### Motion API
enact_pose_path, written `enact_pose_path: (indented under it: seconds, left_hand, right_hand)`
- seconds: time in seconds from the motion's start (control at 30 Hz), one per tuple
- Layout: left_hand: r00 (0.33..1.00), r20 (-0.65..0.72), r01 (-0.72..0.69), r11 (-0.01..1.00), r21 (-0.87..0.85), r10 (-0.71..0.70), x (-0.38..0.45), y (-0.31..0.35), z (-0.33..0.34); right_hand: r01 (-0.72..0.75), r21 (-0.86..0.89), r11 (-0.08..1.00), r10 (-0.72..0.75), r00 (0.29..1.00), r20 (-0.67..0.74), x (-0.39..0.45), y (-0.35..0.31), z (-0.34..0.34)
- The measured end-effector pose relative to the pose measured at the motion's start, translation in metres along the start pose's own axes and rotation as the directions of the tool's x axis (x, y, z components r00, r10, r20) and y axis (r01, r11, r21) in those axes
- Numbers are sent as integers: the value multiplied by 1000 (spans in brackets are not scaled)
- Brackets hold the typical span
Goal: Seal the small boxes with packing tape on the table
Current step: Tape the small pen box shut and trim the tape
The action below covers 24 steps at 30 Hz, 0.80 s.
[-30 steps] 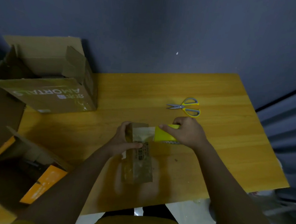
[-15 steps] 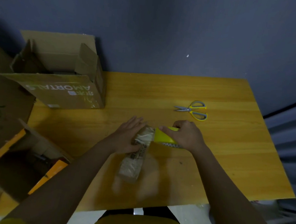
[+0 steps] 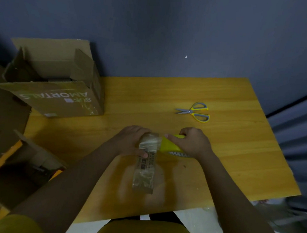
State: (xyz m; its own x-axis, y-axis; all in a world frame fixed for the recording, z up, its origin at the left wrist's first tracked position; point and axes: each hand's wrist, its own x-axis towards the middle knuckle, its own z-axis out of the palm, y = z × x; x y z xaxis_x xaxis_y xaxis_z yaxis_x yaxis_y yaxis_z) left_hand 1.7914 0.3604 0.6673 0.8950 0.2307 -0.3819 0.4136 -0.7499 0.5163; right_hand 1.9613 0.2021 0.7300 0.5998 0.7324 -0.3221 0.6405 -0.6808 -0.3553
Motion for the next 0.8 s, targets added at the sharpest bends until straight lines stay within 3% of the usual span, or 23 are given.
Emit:
enact_pose_path:
  seconds: [0.17,0.3,0.43,0.8]
  left_hand:
    - [998,-41,46,998,-47,-48,-8,7,1]
    - [997,-38,65,995,-73,-68,-11,3,-1]
    - [997,-13,77,991,-108,-79,-8,9,2]
    - [990,33,139,961,-237,-135,-13,6,4]
  right_hand:
    - [10,-92,996,-13,999,-35,1,-4,0]
    - [-58,-110,992,57,998,-7,4,1,-1]
    - [-58,-386,921,66,998,8,5,15,-10]
    - [-42,-392,919,57,998,27,9,27,18]
